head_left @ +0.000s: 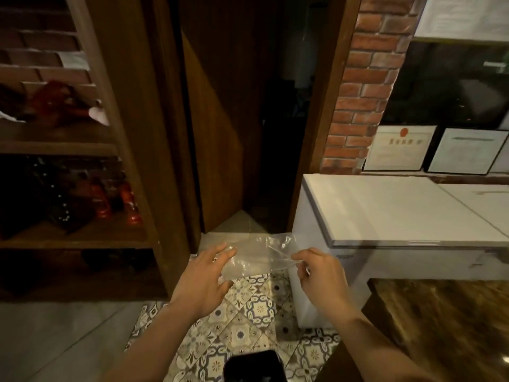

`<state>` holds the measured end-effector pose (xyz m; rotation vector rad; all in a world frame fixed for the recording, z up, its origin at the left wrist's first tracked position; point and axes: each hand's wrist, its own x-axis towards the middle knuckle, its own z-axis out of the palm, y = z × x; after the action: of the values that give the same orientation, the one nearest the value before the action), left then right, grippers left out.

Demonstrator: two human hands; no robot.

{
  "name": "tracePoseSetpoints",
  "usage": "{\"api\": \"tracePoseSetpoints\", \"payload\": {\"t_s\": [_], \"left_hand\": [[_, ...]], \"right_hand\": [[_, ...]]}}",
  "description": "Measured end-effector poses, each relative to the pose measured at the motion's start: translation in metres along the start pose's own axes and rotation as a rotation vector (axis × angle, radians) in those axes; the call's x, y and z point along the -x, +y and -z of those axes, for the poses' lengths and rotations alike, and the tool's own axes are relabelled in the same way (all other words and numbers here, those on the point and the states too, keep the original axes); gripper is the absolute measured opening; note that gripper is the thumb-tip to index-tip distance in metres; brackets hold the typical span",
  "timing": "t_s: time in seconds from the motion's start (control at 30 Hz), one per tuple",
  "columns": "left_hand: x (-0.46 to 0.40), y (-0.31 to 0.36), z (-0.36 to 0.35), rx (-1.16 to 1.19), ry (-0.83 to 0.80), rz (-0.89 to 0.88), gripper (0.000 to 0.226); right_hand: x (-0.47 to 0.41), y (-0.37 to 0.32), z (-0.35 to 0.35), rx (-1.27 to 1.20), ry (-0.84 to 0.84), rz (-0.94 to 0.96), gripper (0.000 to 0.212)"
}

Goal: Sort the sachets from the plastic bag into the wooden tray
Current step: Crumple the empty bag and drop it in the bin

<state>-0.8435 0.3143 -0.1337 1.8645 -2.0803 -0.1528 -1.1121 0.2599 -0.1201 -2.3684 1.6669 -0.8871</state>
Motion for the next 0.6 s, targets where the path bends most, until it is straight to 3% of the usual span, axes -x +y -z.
{"api": "tracePoseSetpoints", "payload": {"t_s": [0.37, 0.6], "left_hand": [[0.033, -0.028, -0.061, 0.03, -0.141, 0.041, 0.07], [0.043, -0.048, -0.109, 0.031, -0.229, 0.112, 0.056]], "right_hand": [[0.041, 0.01, -0.051, 0.034, -0.18, -0.121, 0.028], [0.07, 0.034, -0.095, 0.114, -0.319, -0.19, 0.027]]}}
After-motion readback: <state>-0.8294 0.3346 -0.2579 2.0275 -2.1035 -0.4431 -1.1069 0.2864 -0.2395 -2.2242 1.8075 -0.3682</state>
